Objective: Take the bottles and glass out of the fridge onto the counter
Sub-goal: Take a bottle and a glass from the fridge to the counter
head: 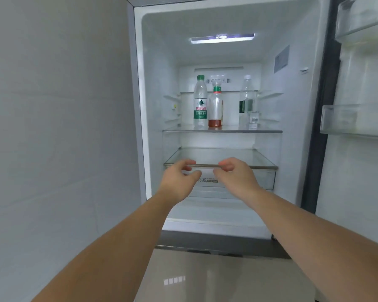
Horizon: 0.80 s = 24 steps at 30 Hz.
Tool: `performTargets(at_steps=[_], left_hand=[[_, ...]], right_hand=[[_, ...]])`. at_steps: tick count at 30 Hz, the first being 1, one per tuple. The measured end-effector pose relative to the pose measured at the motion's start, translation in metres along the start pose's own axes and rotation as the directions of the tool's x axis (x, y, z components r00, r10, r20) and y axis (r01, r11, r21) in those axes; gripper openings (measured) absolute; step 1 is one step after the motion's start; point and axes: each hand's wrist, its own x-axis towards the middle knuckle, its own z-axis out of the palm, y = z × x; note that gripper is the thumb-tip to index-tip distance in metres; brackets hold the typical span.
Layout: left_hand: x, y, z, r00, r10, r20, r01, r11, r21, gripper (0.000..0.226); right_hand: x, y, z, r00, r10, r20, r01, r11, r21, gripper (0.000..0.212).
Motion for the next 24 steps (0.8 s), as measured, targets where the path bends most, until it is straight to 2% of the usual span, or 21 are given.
performTargets(at_steps=[8,13,17,24], left_hand=[[0.111,0.011,0.036,0.976,0.204,0.079,-0.203,0.979,-0.032,0.030],[0.176,0.035,0.048,0.925,0.367,0.103,-0.368,0.930,-0.008,0.029],[0.212,0.044,0.063,0.902,0.412,0.132,-0.413,0.911,-0.025,0.031],[0.256,0.047,0.091,0.899,0.402,0.174,-0.409,0.912,0.005,0.036]], right_hand=[[0.095,-0.006,-0.004,0.982,-0.096,-0.164,0.072,0.986,-0.149,0.031],[0.150,-0.017,-0.017,0.928,-0.152,-0.341,0.073,0.970,-0.234,0.026],[0.185,-0.007,-0.035,0.891,-0.159,-0.426,0.025,0.953,-0.302,0.027],[0.229,0.019,-0.051,0.886,-0.161,-0.435,-0.006,0.933,-0.359,0.027]])
